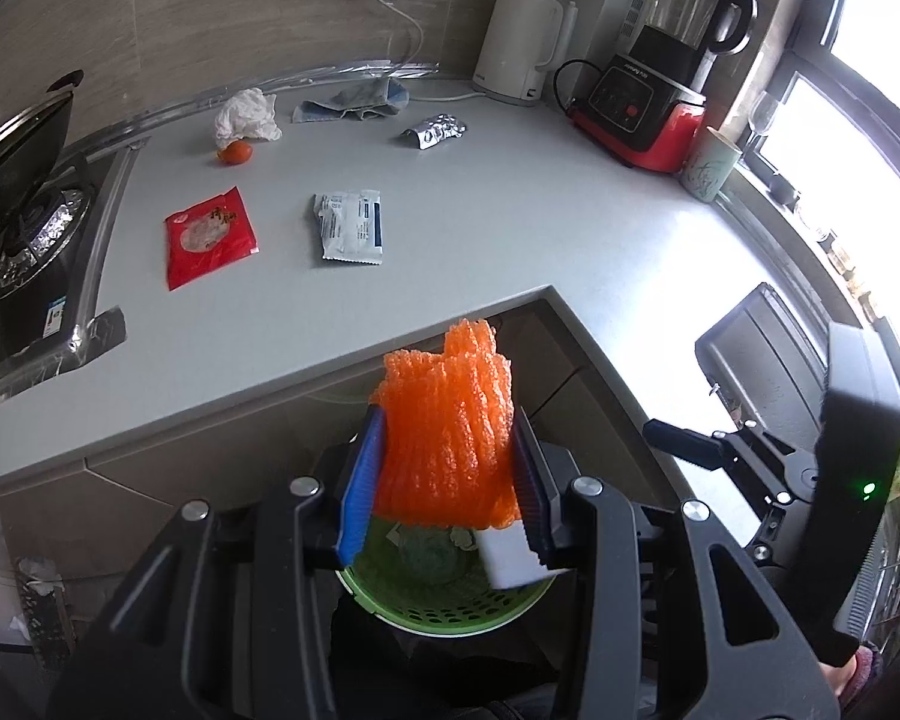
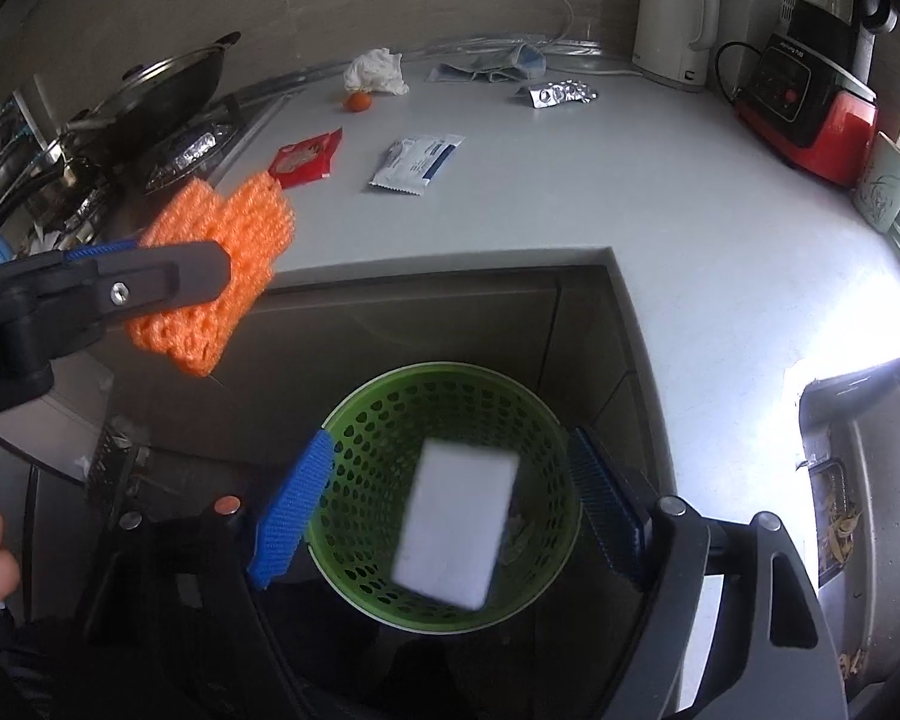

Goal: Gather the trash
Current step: 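Drop the sponge from the right tool into the bin while the left tool carries the net, then open the left tool over the green bin to drop the orange net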

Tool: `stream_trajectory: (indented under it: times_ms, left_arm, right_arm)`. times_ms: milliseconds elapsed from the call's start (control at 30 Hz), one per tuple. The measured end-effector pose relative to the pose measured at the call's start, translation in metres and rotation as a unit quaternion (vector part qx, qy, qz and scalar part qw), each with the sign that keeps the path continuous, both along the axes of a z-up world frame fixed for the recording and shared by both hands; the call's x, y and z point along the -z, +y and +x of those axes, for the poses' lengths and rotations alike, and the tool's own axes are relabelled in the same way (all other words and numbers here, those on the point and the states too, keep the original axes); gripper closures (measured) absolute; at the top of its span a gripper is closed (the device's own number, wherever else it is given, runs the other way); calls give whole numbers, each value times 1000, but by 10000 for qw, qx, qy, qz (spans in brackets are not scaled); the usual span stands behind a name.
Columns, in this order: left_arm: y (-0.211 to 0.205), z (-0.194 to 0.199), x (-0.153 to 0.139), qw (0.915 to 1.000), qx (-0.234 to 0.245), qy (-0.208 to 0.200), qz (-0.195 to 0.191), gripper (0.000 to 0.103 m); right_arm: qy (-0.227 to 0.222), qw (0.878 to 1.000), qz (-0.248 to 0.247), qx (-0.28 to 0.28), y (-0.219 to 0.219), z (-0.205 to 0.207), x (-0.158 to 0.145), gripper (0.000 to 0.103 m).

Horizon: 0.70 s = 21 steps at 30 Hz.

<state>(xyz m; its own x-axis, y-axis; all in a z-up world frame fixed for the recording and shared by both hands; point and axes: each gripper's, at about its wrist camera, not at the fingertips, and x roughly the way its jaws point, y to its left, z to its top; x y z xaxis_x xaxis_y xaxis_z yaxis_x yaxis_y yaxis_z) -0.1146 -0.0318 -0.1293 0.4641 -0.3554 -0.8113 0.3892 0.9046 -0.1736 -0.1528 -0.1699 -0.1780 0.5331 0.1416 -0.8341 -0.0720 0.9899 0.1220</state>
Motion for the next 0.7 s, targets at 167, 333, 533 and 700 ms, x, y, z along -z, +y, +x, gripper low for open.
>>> stream_trajectory:
  times_ms: [167,333,533,700]
  left_arm:
    - [-7,0,5,10000,77,46,35,63]
    - [-19,-4,15,9995,256,157,85,63]
    - [-36,-8,39,9972,497,536,134,63]
    - [-44,-7,53,9951,502,848,125,45]
  right_arm:
    - [-185,9996,-144,148,-13,-2,-11,16]
    - [-333,9976,-233,562,-42,-6,-22,13]
    - [-467,9940,-178,971,-73,-14,-31,13]
    - [-524,9923,-129,1114,-85,-21,-35,13]
